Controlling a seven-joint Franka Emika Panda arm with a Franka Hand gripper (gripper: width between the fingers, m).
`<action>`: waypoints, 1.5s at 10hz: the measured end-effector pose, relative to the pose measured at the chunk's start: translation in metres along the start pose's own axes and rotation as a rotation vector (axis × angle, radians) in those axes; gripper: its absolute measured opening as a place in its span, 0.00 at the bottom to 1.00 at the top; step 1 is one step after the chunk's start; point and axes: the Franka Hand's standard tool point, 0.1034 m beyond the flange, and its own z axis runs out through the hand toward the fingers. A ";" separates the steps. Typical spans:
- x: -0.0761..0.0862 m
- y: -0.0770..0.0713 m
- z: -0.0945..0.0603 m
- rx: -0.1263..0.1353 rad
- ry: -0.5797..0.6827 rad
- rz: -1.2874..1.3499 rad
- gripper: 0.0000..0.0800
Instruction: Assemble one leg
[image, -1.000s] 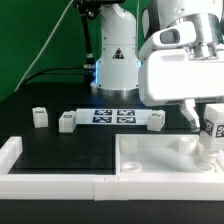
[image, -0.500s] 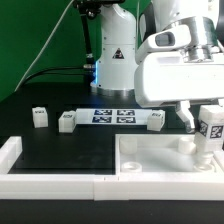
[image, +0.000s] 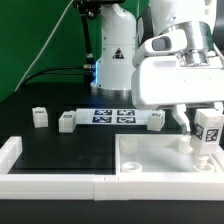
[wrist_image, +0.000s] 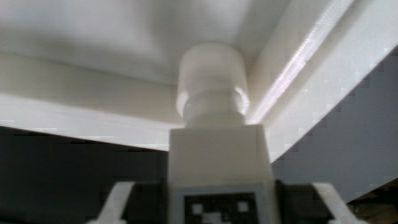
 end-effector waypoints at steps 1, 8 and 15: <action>0.001 0.000 0.001 0.000 0.003 0.000 0.36; -0.006 -0.002 0.013 0.004 -0.007 -0.025 0.36; -0.007 -0.002 0.014 0.005 -0.011 -0.024 0.62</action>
Offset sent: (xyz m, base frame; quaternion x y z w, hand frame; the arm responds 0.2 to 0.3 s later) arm 0.0079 0.0032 -0.0106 -0.0046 0.0059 -0.0397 0.9992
